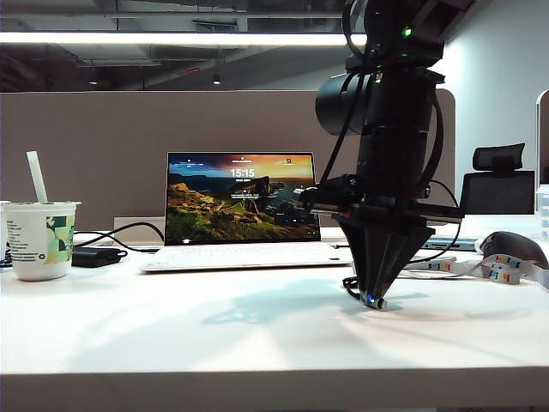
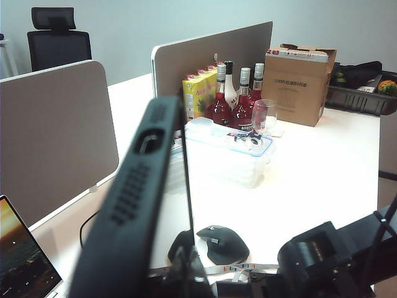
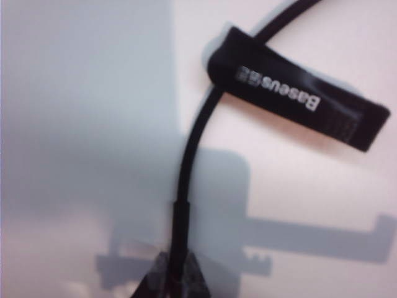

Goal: Pick up the black phone, pick up the charger plug, insert the charger plug into the phone's charging port, and finally place the connected phone back on the desk.

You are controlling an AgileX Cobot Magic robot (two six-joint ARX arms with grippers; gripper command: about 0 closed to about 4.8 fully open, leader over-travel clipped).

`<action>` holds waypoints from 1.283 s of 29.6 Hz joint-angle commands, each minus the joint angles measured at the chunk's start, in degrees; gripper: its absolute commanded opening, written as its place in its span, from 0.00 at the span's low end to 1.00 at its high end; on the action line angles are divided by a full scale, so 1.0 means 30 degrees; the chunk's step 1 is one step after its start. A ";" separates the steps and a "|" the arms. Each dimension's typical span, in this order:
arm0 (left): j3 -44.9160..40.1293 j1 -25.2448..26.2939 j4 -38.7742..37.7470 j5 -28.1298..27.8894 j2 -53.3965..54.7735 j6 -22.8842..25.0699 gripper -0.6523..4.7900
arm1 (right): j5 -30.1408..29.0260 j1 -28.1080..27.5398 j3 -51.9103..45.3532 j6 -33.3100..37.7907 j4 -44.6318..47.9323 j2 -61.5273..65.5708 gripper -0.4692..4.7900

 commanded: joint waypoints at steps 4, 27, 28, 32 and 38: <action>0.0153 0.0000 0.0678 0.0124 -0.0299 -0.0007 0.11 | -0.1384 -0.0838 0.0182 -0.0066 -0.0102 -0.2011 0.09; 0.0153 0.0000 0.0095 0.4328 -0.0372 0.0918 0.11 | -0.8459 -0.4983 0.7985 -0.0066 0.1610 -0.7431 0.09; 0.0146 0.0000 0.0066 0.4779 -0.0364 0.1013 0.11 | -0.8910 -0.5027 0.8400 -0.0066 0.2018 -0.7533 0.09; 0.0146 0.0000 -0.0219 0.5960 -0.0248 0.1282 0.11 | -1.1067 -0.5136 0.9719 -0.0066 0.3235 -0.7679 0.09; 0.0138 -0.0015 -0.0576 0.7606 0.0044 0.1428 0.11 | -1.4637 -0.5129 1.0324 0.0036 0.5275 -0.7694 0.09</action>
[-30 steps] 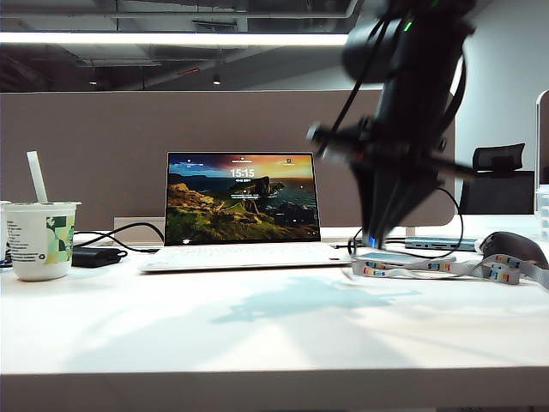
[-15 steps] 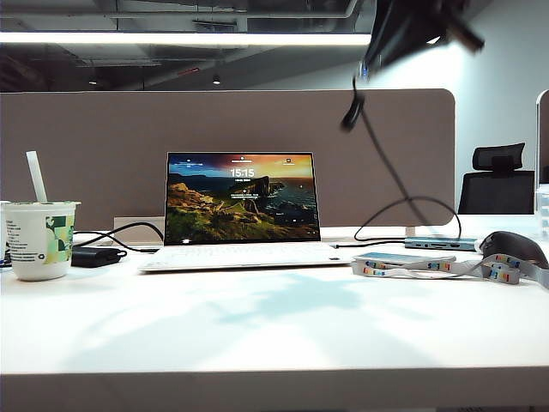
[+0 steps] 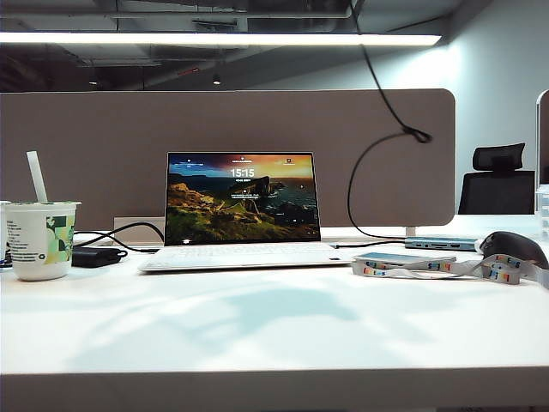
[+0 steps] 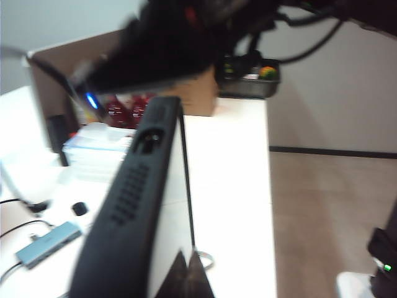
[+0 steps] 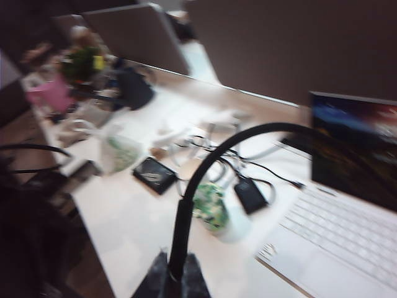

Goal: Pick up the black phone, pick up the charger plug, insert the charger plug into the phone's charging port, and finally place the connected phone back on the desk.

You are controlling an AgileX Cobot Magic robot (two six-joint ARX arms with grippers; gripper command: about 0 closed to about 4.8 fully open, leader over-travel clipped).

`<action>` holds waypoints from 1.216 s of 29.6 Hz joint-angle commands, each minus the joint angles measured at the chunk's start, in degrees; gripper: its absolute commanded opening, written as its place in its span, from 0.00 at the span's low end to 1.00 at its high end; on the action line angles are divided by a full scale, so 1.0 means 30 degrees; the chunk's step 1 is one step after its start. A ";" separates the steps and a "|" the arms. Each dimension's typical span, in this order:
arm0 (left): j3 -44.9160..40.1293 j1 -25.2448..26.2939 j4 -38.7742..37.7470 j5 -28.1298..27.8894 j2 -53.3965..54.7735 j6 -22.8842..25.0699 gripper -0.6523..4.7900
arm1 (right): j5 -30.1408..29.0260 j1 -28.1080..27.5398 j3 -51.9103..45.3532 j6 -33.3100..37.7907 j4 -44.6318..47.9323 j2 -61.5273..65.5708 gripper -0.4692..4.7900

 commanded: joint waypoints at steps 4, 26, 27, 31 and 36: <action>0.0138 -0.0022 0.0313 0.1909 0.0124 0.0066 0.11 | -0.2994 0.0044 0.0073 0.0029 0.1931 -0.0073 0.09; 0.0138 -0.0029 0.0605 0.1523 0.0328 0.0073 0.11 | -0.5027 0.2164 -0.0015 0.0437 0.7577 -0.0036 0.09; 0.0138 -0.0029 0.0605 0.1523 0.0328 0.0073 0.11 | -0.5020 0.2302 -0.0015 0.0437 0.7635 -0.0036 0.09; 0.0138 -0.0160 0.0656 0.1450 0.0328 0.0066 0.11 | -0.5034 0.2805 -0.0015 0.0372 0.8014 -0.0036 0.09; 0.0146 -0.0401 0.1341 0.1399 0.0328 -0.0007 0.11 | -0.5151 0.3264 -0.0022 -0.0029 0.8983 -0.0029 0.09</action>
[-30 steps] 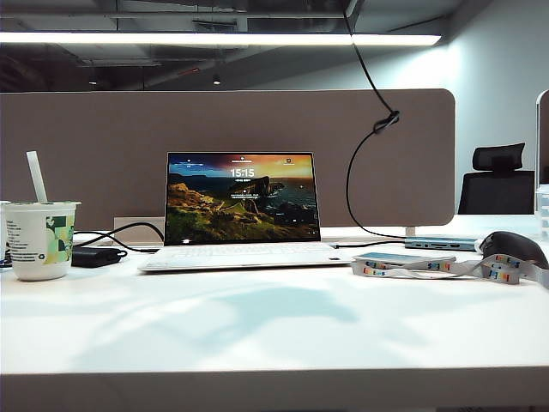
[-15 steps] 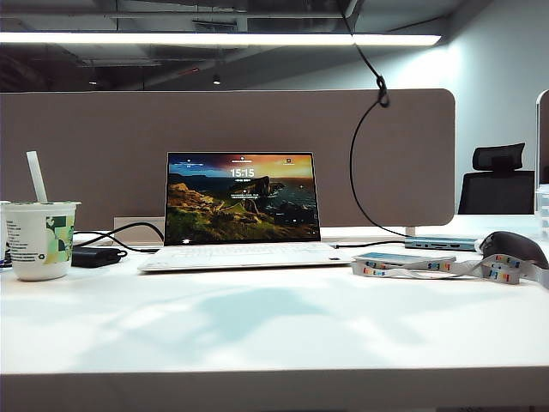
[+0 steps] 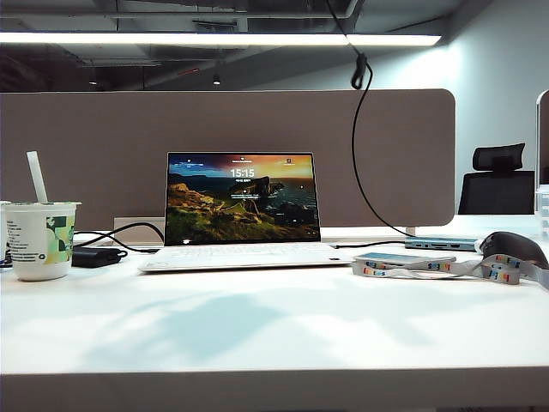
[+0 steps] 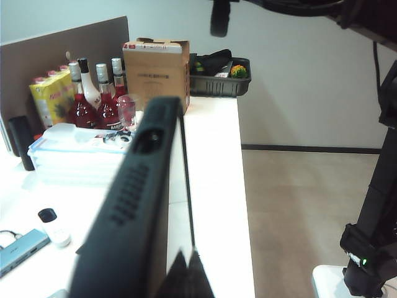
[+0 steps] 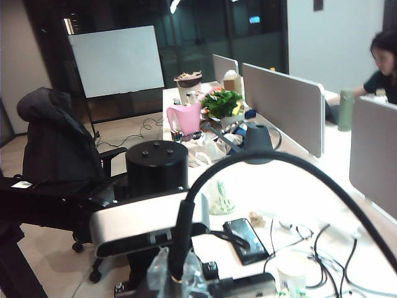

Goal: Pick up the black phone, pick up the charger plug, insert the charger plug into the phone's charging port, and finally place the connected phone back on the desk.

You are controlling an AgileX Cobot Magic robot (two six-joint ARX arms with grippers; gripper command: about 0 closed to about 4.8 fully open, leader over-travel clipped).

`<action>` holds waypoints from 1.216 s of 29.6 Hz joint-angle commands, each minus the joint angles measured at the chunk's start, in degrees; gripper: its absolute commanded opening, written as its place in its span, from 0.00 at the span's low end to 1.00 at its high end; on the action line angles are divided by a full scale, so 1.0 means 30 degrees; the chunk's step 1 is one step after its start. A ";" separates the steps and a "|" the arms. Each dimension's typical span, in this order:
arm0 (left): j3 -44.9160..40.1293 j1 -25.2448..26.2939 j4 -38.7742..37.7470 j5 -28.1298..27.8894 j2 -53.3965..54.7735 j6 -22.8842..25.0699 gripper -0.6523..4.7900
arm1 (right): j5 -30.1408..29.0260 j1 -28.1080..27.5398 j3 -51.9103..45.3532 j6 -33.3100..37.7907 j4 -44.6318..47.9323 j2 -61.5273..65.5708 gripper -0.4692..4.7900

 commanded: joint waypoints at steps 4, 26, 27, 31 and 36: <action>0.0146 -0.0350 0.1705 0.0000 -0.0138 -0.0073 0.11 | -0.0262 0.0393 0.0073 -0.0474 0.1268 -0.0080 0.09; 0.0146 -0.0568 0.3534 -0.0335 -0.0138 -0.1166 0.11 | -0.0940 0.1392 -0.0554 -0.1508 0.0998 0.0073 0.09; 0.0146 -0.0568 0.3541 -0.0342 -0.0138 -0.1166 0.11 | -0.0940 0.1392 -0.0554 -0.1559 0.1035 0.0073 0.09; 0.0146 -0.0568 0.3541 -0.0342 -0.0138 -0.1158 0.11 | -0.0954 0.1370 -0.0546 -0.1931 0.0998 0.0058 0.09; 0.0146 -0.0561 0.3541 -0.0364 -0.0138 -0.1158 0.11 | -0.0947 0.1333 -0.0546 -0.1953 0.0976 0.0058 0.09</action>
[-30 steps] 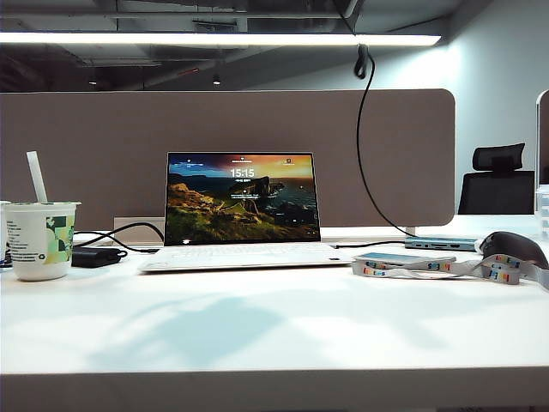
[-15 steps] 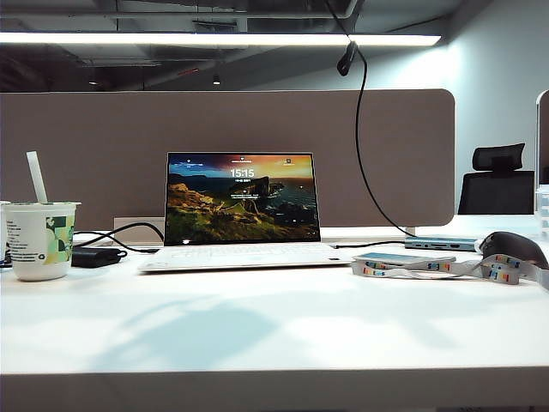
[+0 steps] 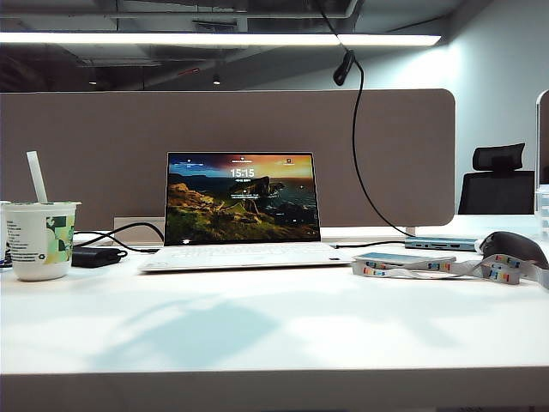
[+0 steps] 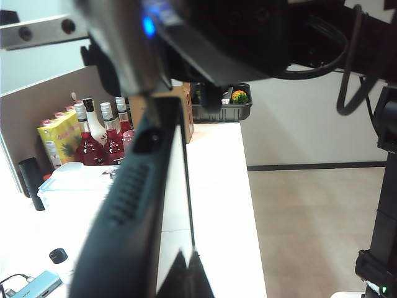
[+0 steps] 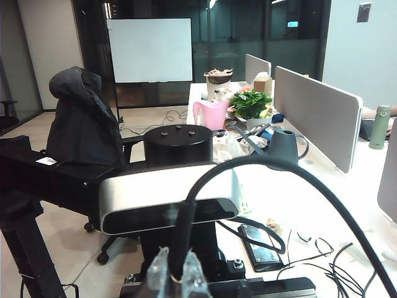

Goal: Pick up the black phone, pick up the charger plug, insert the charger plug into the phone's charging port, and finally place the connected phone back on the desk.

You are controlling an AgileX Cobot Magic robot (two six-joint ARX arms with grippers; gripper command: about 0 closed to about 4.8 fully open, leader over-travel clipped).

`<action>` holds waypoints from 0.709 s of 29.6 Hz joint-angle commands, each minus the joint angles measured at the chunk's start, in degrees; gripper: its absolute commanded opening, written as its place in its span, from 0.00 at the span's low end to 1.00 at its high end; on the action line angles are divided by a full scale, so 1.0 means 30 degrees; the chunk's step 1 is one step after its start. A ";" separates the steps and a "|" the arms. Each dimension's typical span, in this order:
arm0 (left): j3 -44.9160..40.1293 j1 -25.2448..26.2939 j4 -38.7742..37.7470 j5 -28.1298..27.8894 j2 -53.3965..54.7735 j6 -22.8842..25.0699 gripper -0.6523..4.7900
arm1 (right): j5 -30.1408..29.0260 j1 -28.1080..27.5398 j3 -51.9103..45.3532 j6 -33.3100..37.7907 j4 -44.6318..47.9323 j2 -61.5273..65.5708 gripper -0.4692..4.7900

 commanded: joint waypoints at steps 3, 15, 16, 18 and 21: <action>0.0146 0.0029 0.0678 -0.0095 -0.0117 -0.0051 0.11 | -0.0036 0.0000 0.0080 -0.0219 0.0000 -0.0131 0.09; 0.0146 0.0066 0.0678 -0.0291 -0.0117 -0.0051 0.11 | 0.0532 -0.0335 0.0095 -0.1632 -0.1115 -0.0328 0.09; 0.0146 0.0066 0.0678 -0.0299 -0.0117 -0.0044 0.11 | 0.0532 -0.0335 0.0175 -0.1632 -0.1049 -0.0321 0.09; 0.0146 0.0066 0.0678 -0.0291 -0.0117 -0.0044 0.11 | 0.0539 -0.0335 0.0189 -0.1625 -0.0918 -0.0321 0.09; 0.0146 0.0066 0.0678 -0.0291 -0.0117 -0.0044 0.11 | 0.0532 -0.0328 0.0189 -0.1603 -0.0889 -0.0321 0.09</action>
